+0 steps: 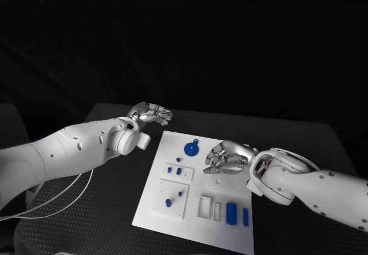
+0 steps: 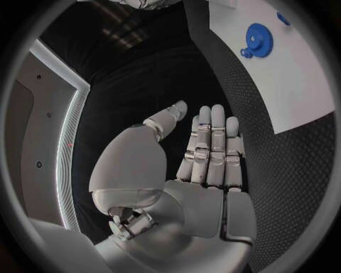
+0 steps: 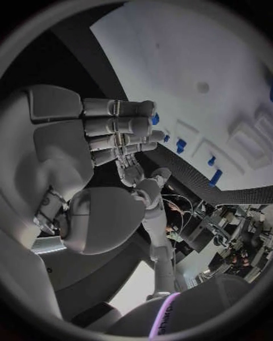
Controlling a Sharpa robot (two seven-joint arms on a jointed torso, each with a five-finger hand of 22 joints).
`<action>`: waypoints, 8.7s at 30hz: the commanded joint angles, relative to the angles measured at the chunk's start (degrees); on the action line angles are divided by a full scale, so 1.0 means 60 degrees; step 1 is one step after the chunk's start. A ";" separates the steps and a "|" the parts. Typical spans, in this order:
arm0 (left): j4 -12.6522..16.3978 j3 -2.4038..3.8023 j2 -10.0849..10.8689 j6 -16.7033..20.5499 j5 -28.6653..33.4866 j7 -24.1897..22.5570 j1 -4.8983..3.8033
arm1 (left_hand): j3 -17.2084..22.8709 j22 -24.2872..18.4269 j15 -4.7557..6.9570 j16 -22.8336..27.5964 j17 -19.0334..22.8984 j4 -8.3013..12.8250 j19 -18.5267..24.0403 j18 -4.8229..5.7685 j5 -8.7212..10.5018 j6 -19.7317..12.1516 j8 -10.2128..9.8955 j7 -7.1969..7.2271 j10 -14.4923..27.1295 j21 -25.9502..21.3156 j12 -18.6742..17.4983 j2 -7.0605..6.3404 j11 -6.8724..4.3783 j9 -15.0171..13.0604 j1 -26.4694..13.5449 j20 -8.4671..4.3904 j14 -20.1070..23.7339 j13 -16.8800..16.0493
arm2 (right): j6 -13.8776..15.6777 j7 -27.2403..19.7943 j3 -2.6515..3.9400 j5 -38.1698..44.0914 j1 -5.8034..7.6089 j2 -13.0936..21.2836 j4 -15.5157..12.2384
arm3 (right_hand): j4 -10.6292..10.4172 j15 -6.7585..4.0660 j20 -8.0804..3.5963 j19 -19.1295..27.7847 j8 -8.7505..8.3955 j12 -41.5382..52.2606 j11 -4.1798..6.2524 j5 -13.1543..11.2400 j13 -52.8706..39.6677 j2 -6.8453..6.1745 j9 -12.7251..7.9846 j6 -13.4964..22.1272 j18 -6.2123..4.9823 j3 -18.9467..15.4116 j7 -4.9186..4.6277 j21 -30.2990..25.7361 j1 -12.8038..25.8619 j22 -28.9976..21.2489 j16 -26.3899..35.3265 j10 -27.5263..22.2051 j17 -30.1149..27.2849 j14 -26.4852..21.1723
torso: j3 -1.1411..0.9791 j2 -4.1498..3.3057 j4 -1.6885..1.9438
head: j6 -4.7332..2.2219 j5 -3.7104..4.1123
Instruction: Assemble the parts on the task board
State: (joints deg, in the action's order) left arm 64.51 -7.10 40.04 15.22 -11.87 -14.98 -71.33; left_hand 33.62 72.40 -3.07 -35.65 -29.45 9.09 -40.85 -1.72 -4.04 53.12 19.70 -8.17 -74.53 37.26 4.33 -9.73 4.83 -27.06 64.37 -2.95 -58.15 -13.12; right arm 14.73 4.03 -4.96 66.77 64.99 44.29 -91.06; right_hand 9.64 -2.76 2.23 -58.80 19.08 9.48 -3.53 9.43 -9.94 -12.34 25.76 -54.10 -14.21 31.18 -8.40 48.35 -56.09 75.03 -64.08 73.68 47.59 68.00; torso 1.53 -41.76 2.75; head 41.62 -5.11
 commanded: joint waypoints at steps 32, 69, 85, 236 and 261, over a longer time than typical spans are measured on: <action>0.0723 -0.0060 0.0269 -0.0555 0.0132 -0.0294 0.0238 | -0.1338 0.0196 -0.0004 0.0514 -0.0506 -0.0239 0.0029 -0.0053 -0.0283 -0.0130 0.0051 -0.0011 0.0193 -0.0342 -0.0032 -0.0166 0.0023 0.0087 -0.1517 0.0057 -0.0118 0.0072 | -0.3628 0.4684 -0.0784 -0.2229 0.0152 0.1965 -0.1450 | -0.0754 -0.0797 -0.0982 -0.1157 0.0075 1.0941 0.0835 0.0072 -1.0251 0.1070 0.1401 -0.0462 -0.0131 -0.0941 0.0581 0.1198 0.1814 0.0182 -0.1738 -0.0022 0.1769 0.0947 | -0.0070 0.0194 -0.0292 | 0.0323 0.1165; 0.0954 -0.0095 0.0347 -0.0647 -0.0147 -0.0196 0.0240 | -0.1402 0.0222 -0.0010 0.0606 -0.0574 -0.0312 0.0030 -0.0065 -0.0272 -0.0143 0.0042 -0.0013 0.0205 -0.0402 -0.0035 -0.0128 0.0024 0.0104 -0.1697 0.0062 -0.0119 0.0085 | -0.2390 0.4801 -0.1025 -0.0935 -0.0675 0.0458 -0.0694 | 0.0379 -0.0733 -0.1120 -0.0986 -0.0492 1.0874 0.0760 0.0908 -1.0564 0.1413 0.1162 -0.0397 -0.0131 -0.1969 0.0501 0.1344 0.3050 0.0106 -0.1618 0.0132 0.2000 0.0972 | 0.0044 0.0274 -0.0233 | 0.0636 0.1041; 0.0973 -0.0095 0.0364 -0.0631 -0.0164 -0.0126 0.0238 | -0.1402 0.0227 -0.0009 0.0616 -0.0586 -0.0319 0.0028 -0.0067 -0.0258 -0.0145 0.0040 -0.0014 0.0204 -0.0409 -0.0034 -0.0119 0.0023 0.0107 -0.1708 0.0062 -0.0124 0.0086 | -0.2029 0.4855 -0.1051 -0.0833 -0.0677 0.0012 -0.0629 | 0.0535 -0.0739 -0.1130 -0.1012 -0.0515 1.0930 0.0767 0.0872 -1.0659 0.1380 0.1141 -0.0443 -0.0131 -0.1956 0.0509 0.1345 0.3097 0.0093 -0.1604 0.0223 0.2020 0.0991 | 0.0078 0.0288 -0.0219 | 0.0650 0.1036; 0.0934 -0.0099 0.0378 -0.0688 -0.0292 0.0116 0.0224 | -0.1383 0.0290 -0.0016 0.0741 -0.0705 -0.0425 0.0021 -0.0075 -0.0236 -0.0145 0.0041 0.0002 0.0196 -0.0485 -0.0028 -0.0094 0.0016 0.0126 -0.1809 0.0067 -0.0139 0.0096 | -0.1933 0.3884 -0.1385 -0.2777 -0.0030 -0.0607 -0.0421 | -0.0902 -0.0937 -0.1167 -0.1107 -0.0410 1.0589 0.0975 -0.1083 -1.0900 -0.0080 0.1221 -0.1054 -0.0131 0.0547 0.0719 0.1519 0.3505 0.0015 -0.1375 0.0390 0.2217 0.1083 | 0.0053 0.0280 -0.0263 | 0.0557 0.0797; 0.0793 -0.0103 0.0363 -0.0723 -0.0285 0.0098 0.0230 | -0.1370 0.0300 -0.0014 0.0753 -0.0725 -0.0421 0.0018 -0.0078 -0.0240 -0.0137 0.0046 0.0004 0.0189 -0.0495 -0.0023 -0.0081 0.0012 0.0126 -0.1790 0.0067 -0.0150 0.0096 | -0.2949 0.4394 -0.1324 -0.0512 0.0665 0.1465 -0.1161 | 0.0399 -0.0819 -0.0990 -0.1189 -0.0492 1.0575 0.0864 -0.1067 -1.0949 0.0245 0.1220 -0.1022 -0.0131 0.0704 0.0614 0.1471 0.1467 -0.0066 -0.1267 0.0459 0.2237 0.1181 | 0.0033 0.0267 -0.0306 | 0.0364 0.1027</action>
State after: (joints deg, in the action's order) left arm 69.21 -7.75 42.32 11.73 -13.48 -13.94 -69.90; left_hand 25.32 74.14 -3.07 -31.53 -33.72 6.96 -40.85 -1.71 -5.71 52.70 19.70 -8.17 -73.76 34.59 4.33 -10.33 4.89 -26.38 54.05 -2.95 -58.56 -12.60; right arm 1.02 26.78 -12.84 57.38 69.12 52.98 -98.01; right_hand 12.17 -7.71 -3.99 -65.90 16.41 72.98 1.82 3.28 -74.92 -10.78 33.10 -59.94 -12.44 35.20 -4.55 57.43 -47.01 74.65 -71.98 76.16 60.92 74.81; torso 1.71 -40.14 0.90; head 43.74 0.94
